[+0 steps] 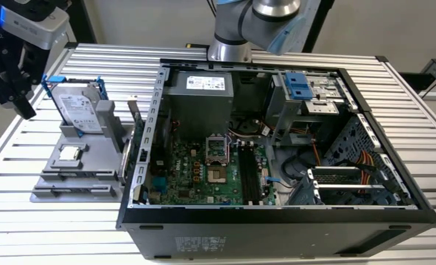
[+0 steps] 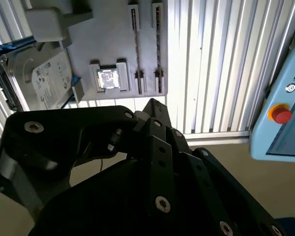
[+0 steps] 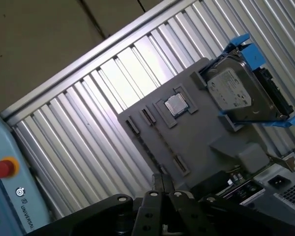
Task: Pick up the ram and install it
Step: 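Pick up the ram and move it above insertion slot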
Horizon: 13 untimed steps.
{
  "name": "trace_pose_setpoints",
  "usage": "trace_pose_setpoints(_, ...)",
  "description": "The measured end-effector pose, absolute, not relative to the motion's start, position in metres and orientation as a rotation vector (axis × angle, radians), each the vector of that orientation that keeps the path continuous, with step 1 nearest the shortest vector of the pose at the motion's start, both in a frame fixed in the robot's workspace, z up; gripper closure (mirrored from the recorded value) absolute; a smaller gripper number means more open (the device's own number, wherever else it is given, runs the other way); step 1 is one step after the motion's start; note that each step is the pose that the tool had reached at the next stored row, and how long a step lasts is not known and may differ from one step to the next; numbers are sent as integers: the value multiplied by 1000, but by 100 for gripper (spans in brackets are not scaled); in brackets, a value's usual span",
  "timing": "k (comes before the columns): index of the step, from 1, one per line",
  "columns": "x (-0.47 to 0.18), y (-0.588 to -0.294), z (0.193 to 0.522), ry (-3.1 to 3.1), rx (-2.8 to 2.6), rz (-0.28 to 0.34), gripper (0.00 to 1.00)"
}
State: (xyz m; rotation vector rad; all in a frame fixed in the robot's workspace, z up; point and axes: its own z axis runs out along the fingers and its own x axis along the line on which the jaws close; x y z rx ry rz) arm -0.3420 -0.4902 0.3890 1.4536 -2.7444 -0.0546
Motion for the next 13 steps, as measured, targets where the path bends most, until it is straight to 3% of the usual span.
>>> trace_pose_setpoints(13, -342, -490, 389, -2648, 1619, -51, 100)
